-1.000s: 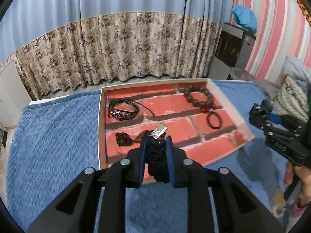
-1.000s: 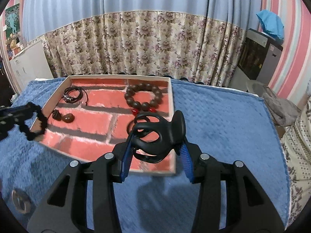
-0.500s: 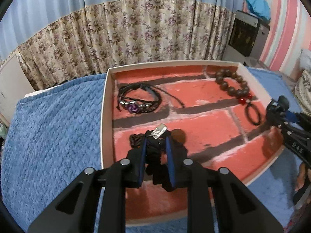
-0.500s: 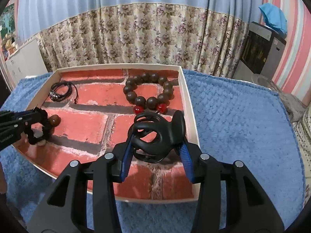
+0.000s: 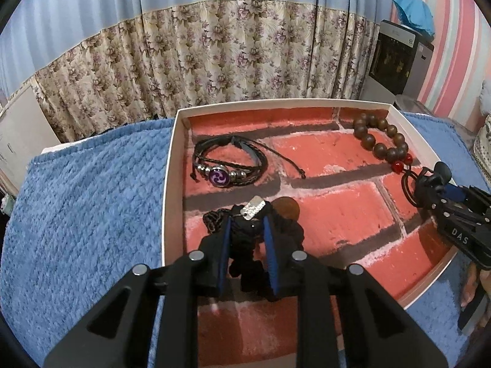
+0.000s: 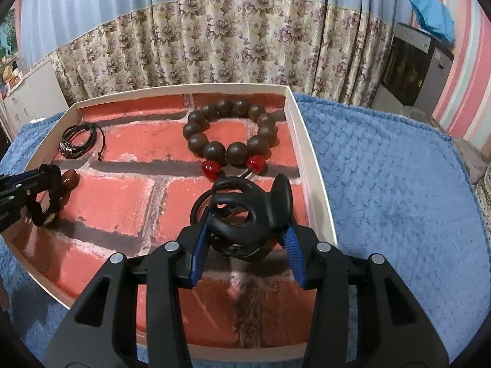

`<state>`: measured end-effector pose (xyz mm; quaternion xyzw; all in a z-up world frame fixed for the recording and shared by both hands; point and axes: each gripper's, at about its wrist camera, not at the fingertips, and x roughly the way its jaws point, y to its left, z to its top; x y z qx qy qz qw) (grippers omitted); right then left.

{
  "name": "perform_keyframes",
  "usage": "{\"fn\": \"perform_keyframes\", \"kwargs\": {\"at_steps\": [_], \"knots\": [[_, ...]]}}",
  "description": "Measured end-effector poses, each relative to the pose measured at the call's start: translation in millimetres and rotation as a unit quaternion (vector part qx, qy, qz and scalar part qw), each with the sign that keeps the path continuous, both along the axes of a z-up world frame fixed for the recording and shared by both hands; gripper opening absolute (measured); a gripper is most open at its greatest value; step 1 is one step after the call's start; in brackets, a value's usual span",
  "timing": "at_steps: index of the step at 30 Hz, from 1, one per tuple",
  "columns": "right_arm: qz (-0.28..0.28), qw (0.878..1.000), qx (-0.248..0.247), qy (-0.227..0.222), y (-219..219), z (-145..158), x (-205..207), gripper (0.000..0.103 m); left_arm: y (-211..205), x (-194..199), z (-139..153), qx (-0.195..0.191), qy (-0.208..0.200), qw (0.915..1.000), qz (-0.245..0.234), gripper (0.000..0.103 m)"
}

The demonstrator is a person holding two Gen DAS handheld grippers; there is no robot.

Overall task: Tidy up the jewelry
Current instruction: 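Open both tools to drop scrunchie and claw clip into the tray, then move left tool to white-strap watch while right tool approaches red string charm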

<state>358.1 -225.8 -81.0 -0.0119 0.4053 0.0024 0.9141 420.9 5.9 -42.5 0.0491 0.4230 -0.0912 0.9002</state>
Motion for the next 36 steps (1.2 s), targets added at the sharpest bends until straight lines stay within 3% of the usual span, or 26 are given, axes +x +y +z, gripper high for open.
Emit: {"fn": "perform_keyframes", "kwargs": {"at_steps": [2,4,12,15,17,20,23,27,36], "knots": [[0.0,1.0,0.0,-0.001,0.3,-0.4,-0.2,0.045,1.3,-2.2,-0.2,-0.003,0.003,1.0,0.003,0.026],[0.002,1.0,0.001,-0.001,0.6,-0.5,-0.7,0.045,2.6,-3.9,-0.9,-0.003,0.004,1.0,0.002,0.038],[0.025,1.0,-0.007,-0.01,4.5,12.4,-8.9,0.067,7.6,-13.8,5.6,-0.005,-0.004,1.0,0.003,0.046],[0.033,0.999,0.002,-0.031,-0.2,32.8,-20.5,0.078,10.3,-25.5,23.5,-0.01,-0.021,0.9997,-0.001,0.061],[0.034,0.999,0.004,-0.042,-5.3,47.3,-29.2,0.092,11.3,-33.8,37.5,-0.011,-0.034,0.9993,-0.004,0.07],[0.035,0.997,-0.005,-0.062,-15.5,74.3,-47.2,0.099,14.3,-47.9,62.4,-0.02,-0.051,0.9984,-0.011,0.08],[0.031,0.997,-0.01,-0.069,-27.7,92.3,-64.4,0.099,20.1,-65.7,84.9,-0.025,-0.07,0.9971,-0.016,0.088],[0.022,0.997,-0.026,-0.076,-37.1,107.3,-89.2,0.099,25.1,-95.2,106.8,-0.023,-0.094,0.9951,-0.023,0.091],[-0.015,0.993,-0.063,-0.099,-31.2,108.4,-155.6,0.099,26.9,-156.9,108.0,-0.016,-0.092,0.9953,-0.027,0.094]]}}
